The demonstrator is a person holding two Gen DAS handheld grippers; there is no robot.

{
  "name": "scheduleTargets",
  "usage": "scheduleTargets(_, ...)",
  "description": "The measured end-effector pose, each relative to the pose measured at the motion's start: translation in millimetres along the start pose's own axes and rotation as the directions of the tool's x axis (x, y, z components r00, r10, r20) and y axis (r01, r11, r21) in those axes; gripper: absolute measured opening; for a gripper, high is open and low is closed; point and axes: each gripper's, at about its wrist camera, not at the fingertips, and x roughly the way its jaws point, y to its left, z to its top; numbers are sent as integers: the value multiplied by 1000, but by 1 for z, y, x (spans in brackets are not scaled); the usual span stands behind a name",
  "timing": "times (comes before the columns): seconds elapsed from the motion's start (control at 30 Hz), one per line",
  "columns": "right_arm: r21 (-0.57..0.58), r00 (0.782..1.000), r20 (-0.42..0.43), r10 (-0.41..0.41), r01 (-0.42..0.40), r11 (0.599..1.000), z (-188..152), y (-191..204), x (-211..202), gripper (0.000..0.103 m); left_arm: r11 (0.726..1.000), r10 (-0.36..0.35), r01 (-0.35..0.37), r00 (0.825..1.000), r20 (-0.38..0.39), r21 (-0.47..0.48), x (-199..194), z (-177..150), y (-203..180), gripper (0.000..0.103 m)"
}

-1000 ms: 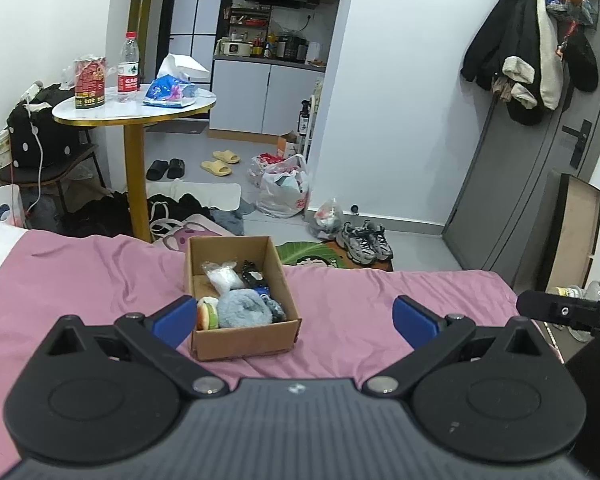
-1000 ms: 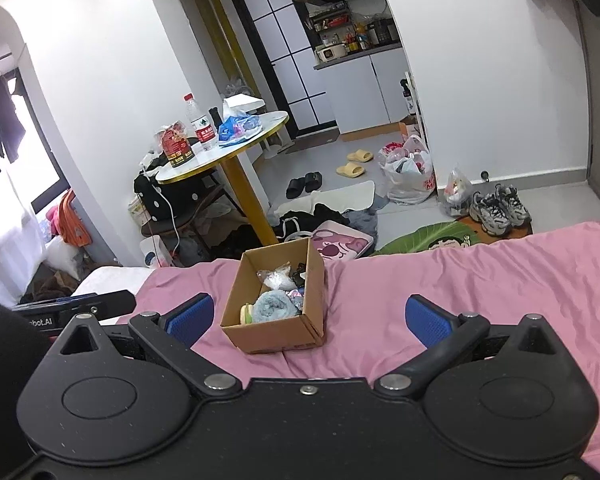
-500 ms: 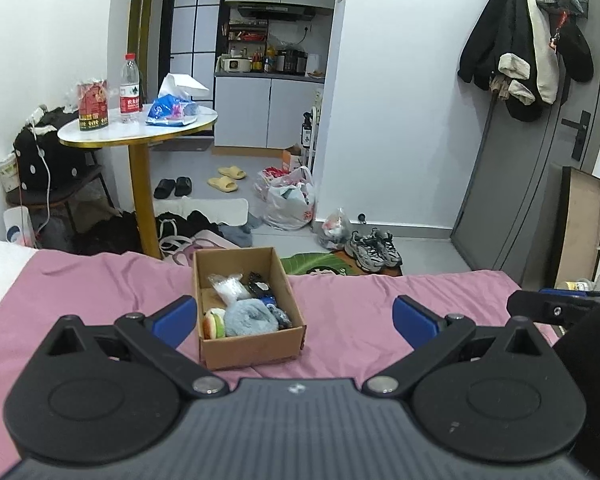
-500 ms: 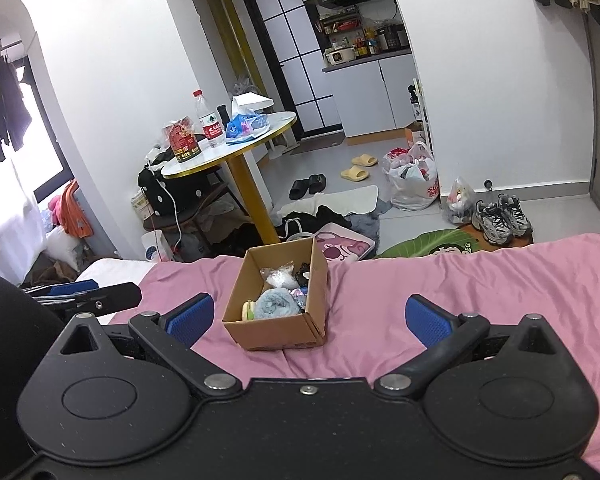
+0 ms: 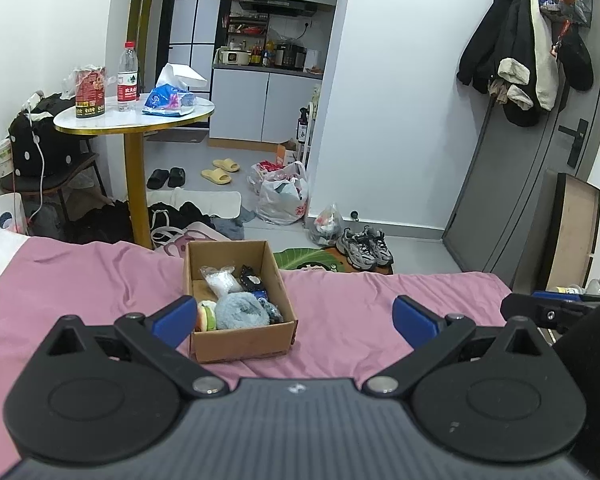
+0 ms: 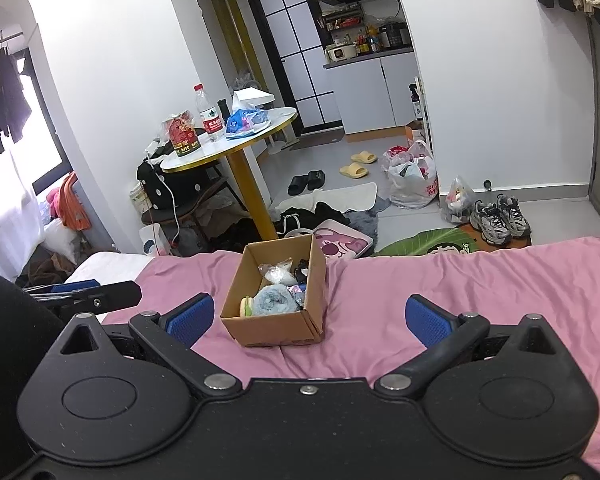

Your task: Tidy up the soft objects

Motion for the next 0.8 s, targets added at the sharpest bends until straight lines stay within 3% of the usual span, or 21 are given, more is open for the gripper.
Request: scheduleTargets(0.8, -9, 1000, -4, -7, 7, 1000, 2, 2, 0, 103, 1000, -7, 7, 1000, -5, -5, 2, 1, 0, 103)
